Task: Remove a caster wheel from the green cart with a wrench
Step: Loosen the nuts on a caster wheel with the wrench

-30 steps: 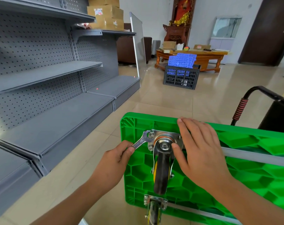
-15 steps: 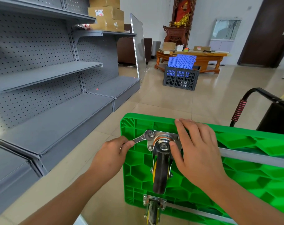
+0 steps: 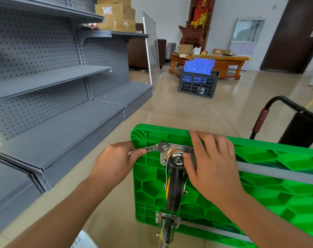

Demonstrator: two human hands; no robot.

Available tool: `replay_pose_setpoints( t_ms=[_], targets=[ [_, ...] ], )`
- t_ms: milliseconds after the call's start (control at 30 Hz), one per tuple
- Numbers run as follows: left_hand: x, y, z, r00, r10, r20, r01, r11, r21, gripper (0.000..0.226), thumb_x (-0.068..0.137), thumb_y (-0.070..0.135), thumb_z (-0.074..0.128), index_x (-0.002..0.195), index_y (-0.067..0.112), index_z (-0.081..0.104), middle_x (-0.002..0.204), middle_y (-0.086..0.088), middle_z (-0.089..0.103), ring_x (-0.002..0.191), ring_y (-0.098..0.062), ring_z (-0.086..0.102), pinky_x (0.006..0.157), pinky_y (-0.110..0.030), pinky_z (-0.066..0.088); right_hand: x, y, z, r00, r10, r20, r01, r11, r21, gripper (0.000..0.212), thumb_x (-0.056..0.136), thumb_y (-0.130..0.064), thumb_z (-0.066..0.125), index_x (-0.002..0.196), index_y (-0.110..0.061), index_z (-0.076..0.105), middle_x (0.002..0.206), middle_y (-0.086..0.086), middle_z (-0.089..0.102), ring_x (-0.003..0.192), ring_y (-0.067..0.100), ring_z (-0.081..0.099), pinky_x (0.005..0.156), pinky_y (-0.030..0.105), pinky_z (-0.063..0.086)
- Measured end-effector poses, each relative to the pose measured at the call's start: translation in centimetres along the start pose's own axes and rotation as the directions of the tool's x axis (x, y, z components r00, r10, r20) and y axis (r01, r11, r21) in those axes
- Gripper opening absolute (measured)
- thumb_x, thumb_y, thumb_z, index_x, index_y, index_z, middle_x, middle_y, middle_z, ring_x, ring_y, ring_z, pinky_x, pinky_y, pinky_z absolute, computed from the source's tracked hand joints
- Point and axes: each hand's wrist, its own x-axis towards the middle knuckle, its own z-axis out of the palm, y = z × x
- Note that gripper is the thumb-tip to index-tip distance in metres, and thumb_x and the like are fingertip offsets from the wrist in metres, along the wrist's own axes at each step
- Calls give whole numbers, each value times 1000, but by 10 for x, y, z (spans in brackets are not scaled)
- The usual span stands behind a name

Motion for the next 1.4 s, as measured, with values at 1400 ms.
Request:
replay_pose_setpoints(
  t_ms=[1400],
  targets=[
    [1, 0, -50, 782, 119, 611, -113, 992, -49, 32, 105, 47, 40, 80, 32, 55, 77, 3, 64, 70, -10, 60, 62, -24, 44, -1, -16, -2, 994, 109, 20, -109, 994, 17, 54, 98, -42, 49, 136, -4, 57, 129, 16, 57, 118, 37, 51, 106, 52, 37]
  ],
)
